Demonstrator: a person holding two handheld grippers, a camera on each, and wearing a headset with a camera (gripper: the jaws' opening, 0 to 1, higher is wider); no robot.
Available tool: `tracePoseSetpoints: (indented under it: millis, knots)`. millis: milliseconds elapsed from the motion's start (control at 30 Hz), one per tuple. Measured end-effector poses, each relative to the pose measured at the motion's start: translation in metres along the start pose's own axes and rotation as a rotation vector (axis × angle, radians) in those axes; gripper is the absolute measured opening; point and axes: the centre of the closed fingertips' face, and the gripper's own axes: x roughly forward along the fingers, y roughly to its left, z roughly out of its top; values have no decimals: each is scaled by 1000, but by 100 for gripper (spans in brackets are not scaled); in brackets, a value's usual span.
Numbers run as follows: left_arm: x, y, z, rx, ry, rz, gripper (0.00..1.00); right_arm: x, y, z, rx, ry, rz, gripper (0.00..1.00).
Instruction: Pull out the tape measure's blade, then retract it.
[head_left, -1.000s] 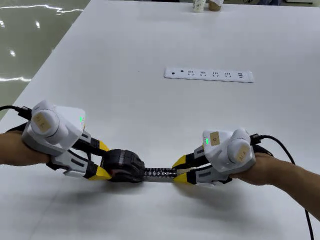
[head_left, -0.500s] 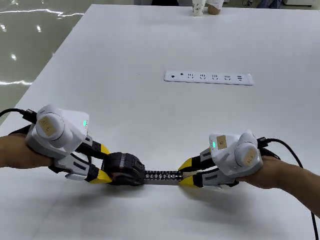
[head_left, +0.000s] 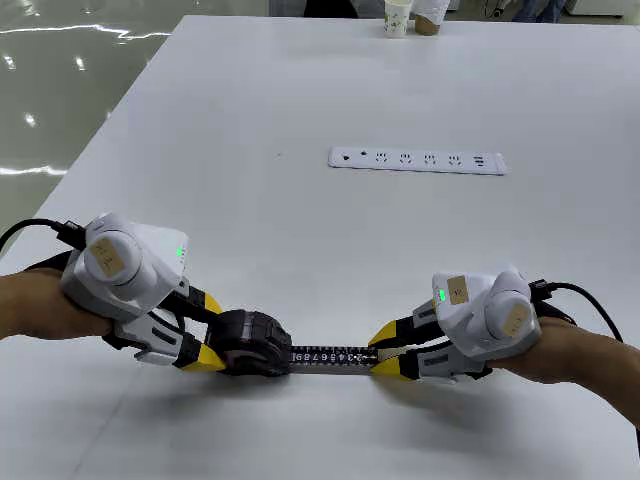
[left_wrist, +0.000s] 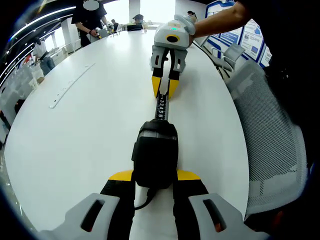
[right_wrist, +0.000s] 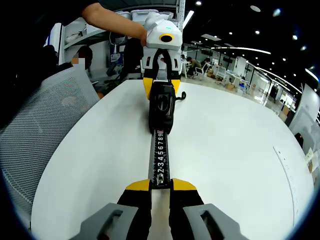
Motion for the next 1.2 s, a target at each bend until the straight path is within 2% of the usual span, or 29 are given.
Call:
tracePoseSetpoints:
  millis: [1200]
  knots:
    - [2,-1,2,1,18,-12,23,-36,4,-31,32,38,-25,9]
